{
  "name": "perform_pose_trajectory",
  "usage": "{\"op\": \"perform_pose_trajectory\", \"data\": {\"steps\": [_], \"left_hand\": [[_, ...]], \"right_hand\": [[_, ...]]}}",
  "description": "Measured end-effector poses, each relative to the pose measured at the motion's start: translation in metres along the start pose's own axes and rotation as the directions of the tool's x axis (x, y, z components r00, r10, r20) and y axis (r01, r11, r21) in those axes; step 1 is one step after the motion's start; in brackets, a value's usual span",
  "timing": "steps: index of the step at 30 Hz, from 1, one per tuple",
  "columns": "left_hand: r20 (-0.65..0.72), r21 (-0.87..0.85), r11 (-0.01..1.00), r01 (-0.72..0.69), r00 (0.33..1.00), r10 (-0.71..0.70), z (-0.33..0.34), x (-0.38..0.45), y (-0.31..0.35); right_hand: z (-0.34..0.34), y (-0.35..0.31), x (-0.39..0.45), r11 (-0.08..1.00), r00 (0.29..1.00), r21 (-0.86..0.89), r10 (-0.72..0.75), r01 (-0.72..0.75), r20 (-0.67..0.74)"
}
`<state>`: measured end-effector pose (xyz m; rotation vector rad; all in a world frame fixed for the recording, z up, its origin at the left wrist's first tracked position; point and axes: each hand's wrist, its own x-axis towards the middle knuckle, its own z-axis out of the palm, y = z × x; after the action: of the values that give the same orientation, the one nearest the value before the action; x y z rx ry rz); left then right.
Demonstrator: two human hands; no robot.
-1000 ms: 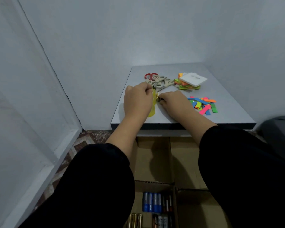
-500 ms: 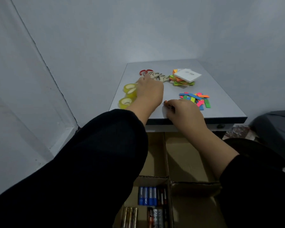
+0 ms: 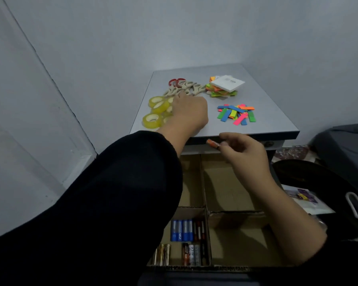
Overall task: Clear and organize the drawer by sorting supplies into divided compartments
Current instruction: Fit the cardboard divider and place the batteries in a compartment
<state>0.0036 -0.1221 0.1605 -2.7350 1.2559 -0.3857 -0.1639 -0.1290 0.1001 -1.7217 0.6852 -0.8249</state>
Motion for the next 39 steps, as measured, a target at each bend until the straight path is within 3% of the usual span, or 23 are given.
{"op": "perform_pose_trajectory", "data": {"steps": [4, 8, 11, 14, 19, 22, 25, 31, 39], "left_hand": [[-0.037, -0.319, 0.948, -0.015, 0.999, 0.004, -0.015, -0.043, -0.009], [0.02, -0.706, 0.707, 0.039, 0.999, -0.036, -0.021, -0.122, -0.019], [0.122, -0.822, 0.555, 0.123, 0.992, -0.04, -0.003, -0.181, -0.028], [0.322, -0.839, 0.458, 0.294, 0.946, -0.018, 0.026, -0.222, -0.036], [0.497, -0.77, 0.47, 0.432, 0.868, 0.016, 0.065, -0.24, -0.047], [0.496, -0.784, 0.417, 0.46, 0.868, -0.025, 0.073, -0.235, -0.052], [0.481, -0.802, 0.355, 0.48, 0.872, -0.094, 0.078, -0.234, -0.058], [0.474, -0.829, 0.274, 0.488, 0.872, -0.12, 0.08, -0.236, -0.072], [0.394, -0.86, 0.245, 0.448, 0.887, -0.24, 0.078, -0.237, -0.077]], "right_hand": [[-0.008, 0.018, -0.025, 0.965, 0.974, 0.168, 0.181, -0.203, 0.136], [-0.014, 0.032, -0.043, 0.927, 0.933, 0.2, 0.27, -0.319, 0.236], [-0.013, 0.034, -0.054, 0.948, 0.908, 0.101, 0.254, -0.303, 0.334], [-0.006, 0.027, -0.062, 0.971, 0.874, -0.028, 0.225, -0.236, 0.43], [0.015, 0.016, -0.074, 0.974, 0.782, -0.221, 0.173, -0.046, 0.599], [0.034, 0.017, -0.084, 0.872, 0.683, -0.411, 0.13, 0.266, 0.718], [0.054, 0.025, -0.09, 0.72, 0.573, -0.436, 0.065, 0.54, 0.817], [0.078, 0.037, -0.091, 0.668, 0.441, -0.417, 0.147, 0.617, 0.886], [0.083, 0.037, -0.097, 0.458, 0.417, -0.481, 0.241, 0.747, 0.876]]}}
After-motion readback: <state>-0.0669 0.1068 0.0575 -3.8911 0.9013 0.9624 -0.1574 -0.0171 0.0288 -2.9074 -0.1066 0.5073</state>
